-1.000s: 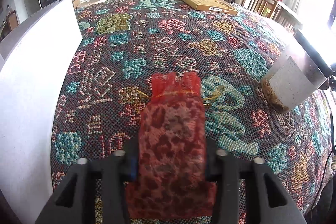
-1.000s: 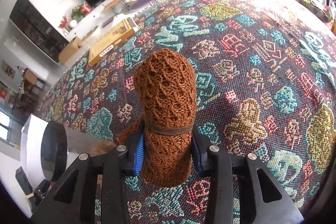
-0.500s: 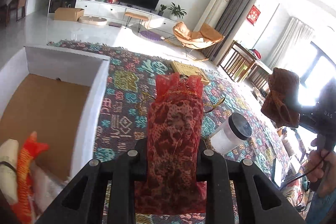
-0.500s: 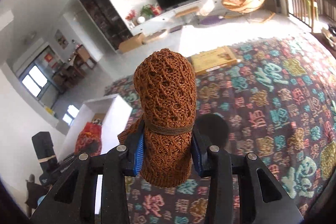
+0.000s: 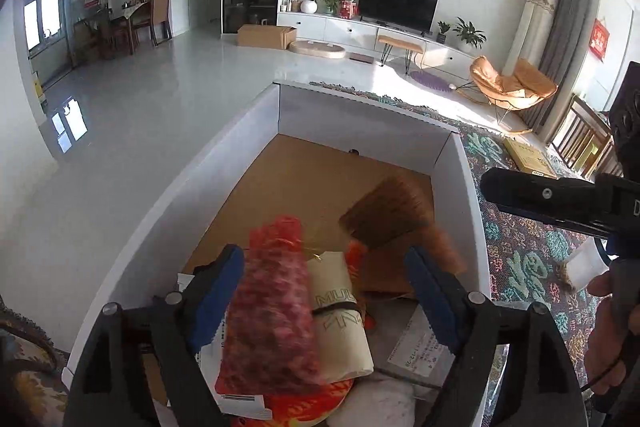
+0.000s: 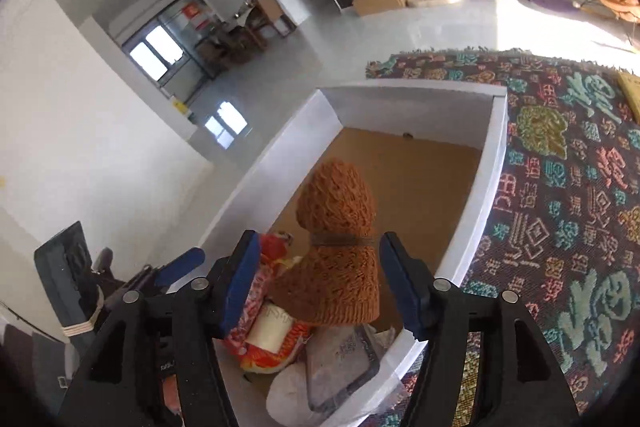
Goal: Organize soft objects
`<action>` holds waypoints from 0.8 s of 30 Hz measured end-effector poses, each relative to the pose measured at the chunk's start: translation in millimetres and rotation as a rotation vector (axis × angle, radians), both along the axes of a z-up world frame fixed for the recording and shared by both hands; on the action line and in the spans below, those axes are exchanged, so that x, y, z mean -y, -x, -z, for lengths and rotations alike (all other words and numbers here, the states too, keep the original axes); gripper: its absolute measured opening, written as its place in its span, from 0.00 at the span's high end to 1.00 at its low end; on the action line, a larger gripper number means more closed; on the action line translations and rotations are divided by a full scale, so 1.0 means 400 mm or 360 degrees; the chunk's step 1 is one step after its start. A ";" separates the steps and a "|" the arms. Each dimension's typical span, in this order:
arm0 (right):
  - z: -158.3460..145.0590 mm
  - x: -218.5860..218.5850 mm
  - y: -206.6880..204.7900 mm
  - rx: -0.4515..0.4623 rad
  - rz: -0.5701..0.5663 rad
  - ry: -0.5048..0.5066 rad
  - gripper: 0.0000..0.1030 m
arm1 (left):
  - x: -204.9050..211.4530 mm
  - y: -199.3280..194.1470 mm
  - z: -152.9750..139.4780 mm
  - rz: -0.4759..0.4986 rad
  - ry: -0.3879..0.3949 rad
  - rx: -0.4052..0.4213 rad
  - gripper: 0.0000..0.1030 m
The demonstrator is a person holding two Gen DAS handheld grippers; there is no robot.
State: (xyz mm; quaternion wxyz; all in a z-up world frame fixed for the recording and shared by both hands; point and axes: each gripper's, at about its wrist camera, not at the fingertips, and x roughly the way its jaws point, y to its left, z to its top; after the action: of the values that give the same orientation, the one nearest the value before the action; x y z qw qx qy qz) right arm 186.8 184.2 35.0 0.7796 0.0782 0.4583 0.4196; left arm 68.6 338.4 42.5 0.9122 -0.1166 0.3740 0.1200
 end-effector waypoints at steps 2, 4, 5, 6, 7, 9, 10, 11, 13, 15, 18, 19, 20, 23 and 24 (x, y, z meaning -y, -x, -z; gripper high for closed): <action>-0.005 0.011 0.011 0.0027 0.0007 -0.0017 0.36 | 0.014 0.003 0.006 -0.0017 -0.0050 -0.0007 0.18; -0.028 0.040 0.024 0.0095 0.0023 -0.0010 0.36 | 0.029 0.008 0.003 -0.0067 -0.0112 -0.0015 0.17; -0.045 0.047 0.033 0.0138 0.0031 0.0015 0.36 | 0.036 0.016 -0.001 -0.0100 -0.0134 -0.0015 0.17; -0.060 0.054 0.045 0.0184 0.0039 0.0046 0.35 | 0.037 0.022 -0.004 -0.0143 -0.0152 -0.0018 0.13; -0.074 0.060 0.055 0.0226 0.0047 0.0089 0.32 | 0.040 0.030 -0.007 -0.0195 -0.0166 -0.0022 0.09; -0.092 0.065 0.080 0.0297 0.0049 0.0192 0.31 | 0.048 0.045 -0.014 -0.0275 -0.0193 -0.0022 0.00; -0.093 0.067 0.094 0.0326 0.0044 0.0243 0.31 | 0.055 0.057 -0.016 -0.0310 -0.0206 -0.0011 0.00; -0.093 0.068 0.109 0.0350 0.0037 0.0293 0.31 | 0.061 0.067 -0.019 -0.0341 -0.0218 0.0003 0.00; -0.084 0.067 0.138 0.0383 0.0024 0.0390 0.31 | 0.069 0.080 -0.022 -0.0384 -0.0278 0.0002 0.00; -0.070 0.066 0.165 0.0398 0.0007 0.0465 0.31 | 0.079 0.091 -0.030 -0.0420 -0.0364 -0.0003 0.00; -0.058 0.063 0.201 0.0448 -0.0015 0.0544 0.31 | 0.082 0.111 -0.031 -0.0459 -0.0401 -0.0040 0.00; -0.056 0.060 0.210 0.0464 -0.0020 0.0565 0.31 | 0.083 0.115 -0.030 -0.0469 -0.0405 -0.0060 0.00; -0.056 0.059 0.217 0.0473 -0.0021 0.0580 0.31 | 0.084 0.118 -0.031 -0.0479 -0.0415 -0.0073 0.00; -0.067 0.060 0.231 0.0498 -0.0023 0.0604 0.31 | 0.087 0.130 -0.029 -0.0497 -0.0447 -0.0086 0.00; -0.070 0.057 0.236 0.0510 -0.0021 0.0616 0.31 | 0.087 0.133 -0.029 -0.0499 -0.0442 -0.0088 0.00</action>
State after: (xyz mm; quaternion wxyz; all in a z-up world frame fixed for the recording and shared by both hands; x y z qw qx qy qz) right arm 92.5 161.4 63.1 0.8400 -0.1430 0.4011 0.3362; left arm 15.3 303.6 53.9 0.8791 -0.0430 0.3561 0.3140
